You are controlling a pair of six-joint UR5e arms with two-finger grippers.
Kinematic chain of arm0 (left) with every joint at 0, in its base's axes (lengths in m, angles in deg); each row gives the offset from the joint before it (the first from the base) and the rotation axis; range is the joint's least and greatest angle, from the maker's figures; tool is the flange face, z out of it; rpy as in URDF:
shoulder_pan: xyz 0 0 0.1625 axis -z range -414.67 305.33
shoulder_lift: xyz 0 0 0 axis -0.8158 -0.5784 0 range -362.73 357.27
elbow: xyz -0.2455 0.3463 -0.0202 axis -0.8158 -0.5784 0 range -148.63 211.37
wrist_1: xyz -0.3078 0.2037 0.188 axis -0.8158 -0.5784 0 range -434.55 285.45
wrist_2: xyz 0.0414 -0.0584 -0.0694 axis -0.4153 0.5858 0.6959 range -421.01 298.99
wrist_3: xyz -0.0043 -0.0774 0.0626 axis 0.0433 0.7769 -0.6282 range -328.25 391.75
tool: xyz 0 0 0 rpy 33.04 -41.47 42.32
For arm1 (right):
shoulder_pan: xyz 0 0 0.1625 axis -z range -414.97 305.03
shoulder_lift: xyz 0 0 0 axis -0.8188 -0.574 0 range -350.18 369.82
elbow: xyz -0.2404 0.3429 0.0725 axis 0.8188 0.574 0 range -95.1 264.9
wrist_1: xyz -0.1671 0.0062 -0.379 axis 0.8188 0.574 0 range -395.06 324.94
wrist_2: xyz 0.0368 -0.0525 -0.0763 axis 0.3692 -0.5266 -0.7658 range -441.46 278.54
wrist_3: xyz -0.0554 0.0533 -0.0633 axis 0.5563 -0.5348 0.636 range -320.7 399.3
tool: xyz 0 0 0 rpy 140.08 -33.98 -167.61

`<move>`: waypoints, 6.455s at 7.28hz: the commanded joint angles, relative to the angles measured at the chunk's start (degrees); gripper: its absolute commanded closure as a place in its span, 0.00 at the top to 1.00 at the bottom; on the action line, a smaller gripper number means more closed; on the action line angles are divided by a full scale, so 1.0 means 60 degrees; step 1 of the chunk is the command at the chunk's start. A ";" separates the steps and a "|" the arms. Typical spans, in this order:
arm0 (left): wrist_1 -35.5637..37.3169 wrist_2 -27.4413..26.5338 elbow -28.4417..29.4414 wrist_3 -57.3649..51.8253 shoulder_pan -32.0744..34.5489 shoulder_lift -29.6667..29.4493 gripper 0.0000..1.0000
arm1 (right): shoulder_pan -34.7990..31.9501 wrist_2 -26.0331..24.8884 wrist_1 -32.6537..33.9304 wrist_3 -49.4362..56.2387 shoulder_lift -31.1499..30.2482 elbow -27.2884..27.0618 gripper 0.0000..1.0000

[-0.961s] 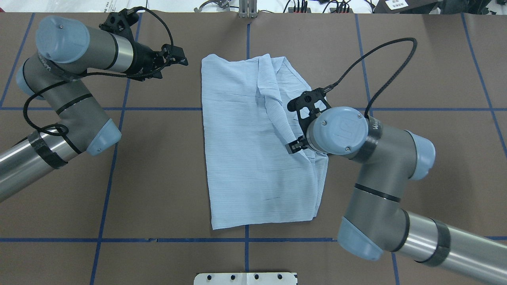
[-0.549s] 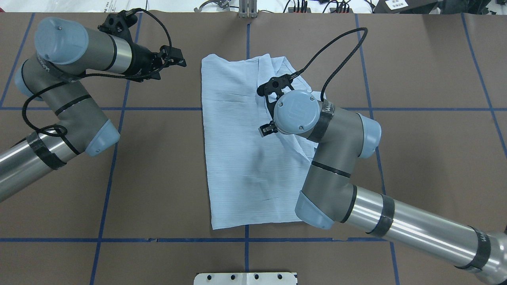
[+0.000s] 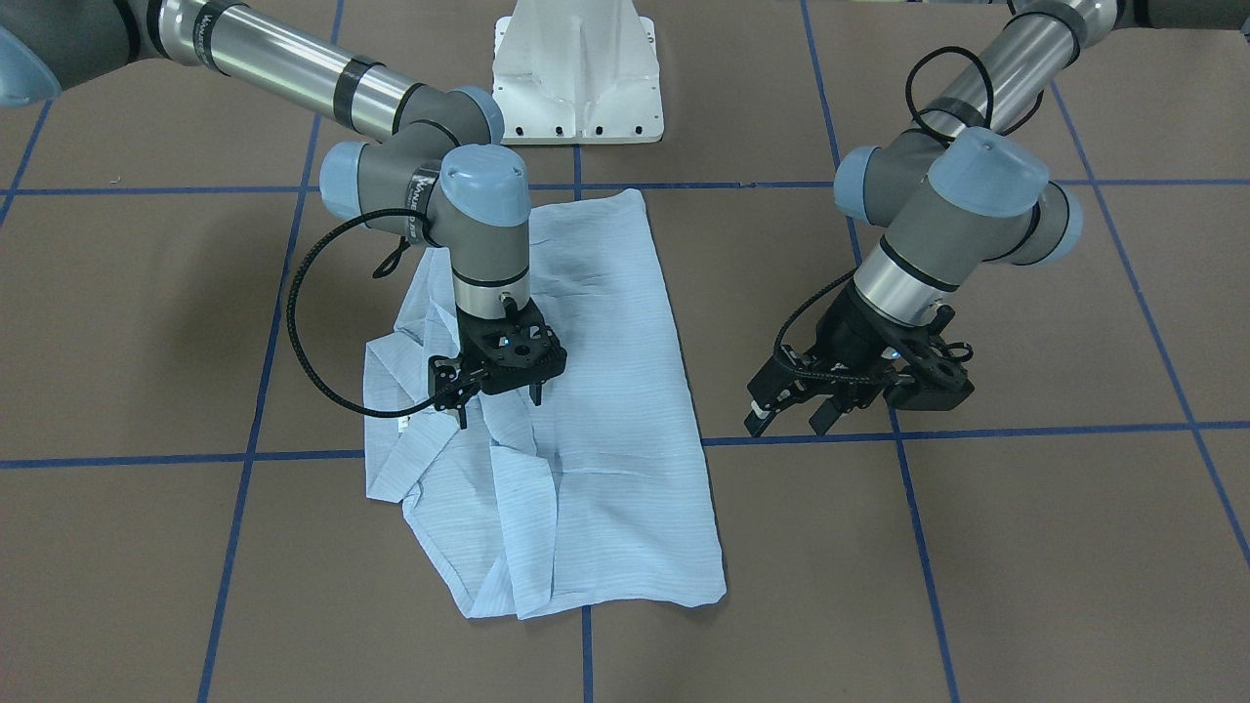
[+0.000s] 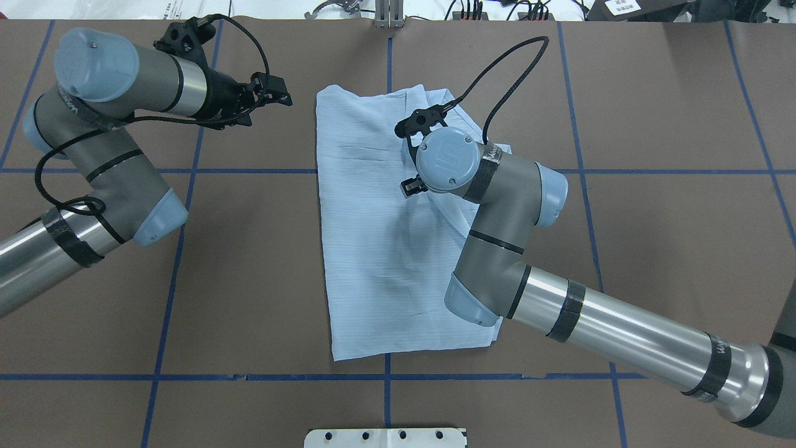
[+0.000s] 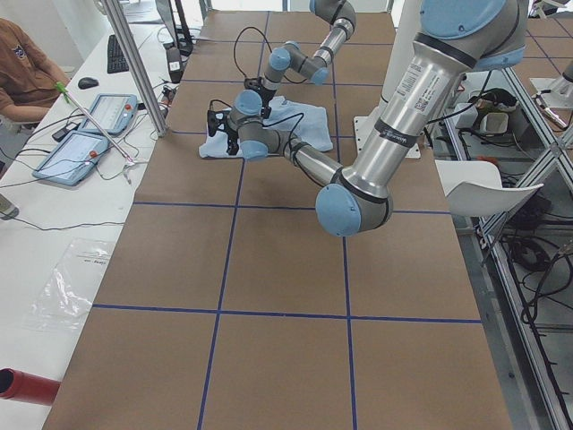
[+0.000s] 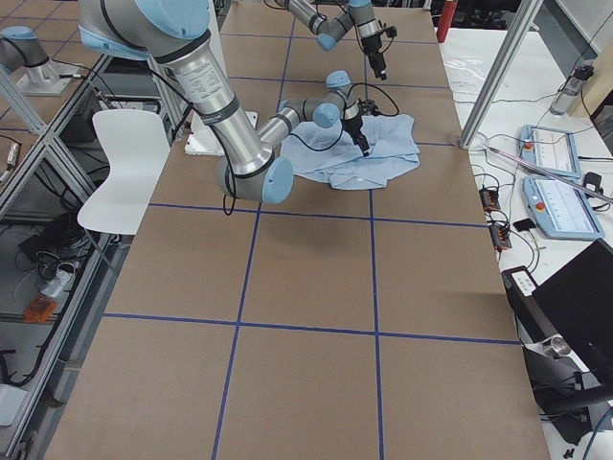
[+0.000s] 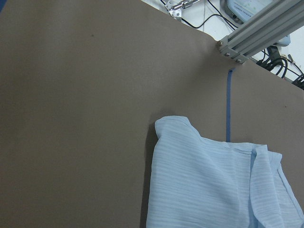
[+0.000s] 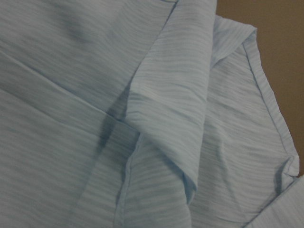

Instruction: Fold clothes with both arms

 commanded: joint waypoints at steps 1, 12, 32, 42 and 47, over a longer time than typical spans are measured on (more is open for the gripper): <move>0.0000 0.0000 0.0005 0.0001 -0.0005 0.0003 1.00 | -0.0048 -0.0005 -0.0021 0.0098 -0.0049 0.0245 1.00; 0.0000 0.0014 -0.0126 0.0626 -0.0253 -0.0144 1.00 | -0.2684 0.3170 0.0023 0.2545 -0.2625 -0.2344 1.00; 0.5361 -0.2578 -0.3350 0.4820 -0.6085 0.0574 0.59 | -0.2407 0.5635 -0.0240 -0.1265 -0.4912 -0.5321 1.00; 0.5405 -0.2564 -0.3320 0.4820 -0.5938 0.0516 0.79 | -0.2407 0.5576 -0.0240 -0.1235 -0.4912 -0.5263 1.00; 0.5391 -0.2578 -0.3306 0.4879 -0.5952 0.0501 0.59 | -0.2407 0.5576 -0.0240 -0.1191 -0.4956 -0.5219 1.00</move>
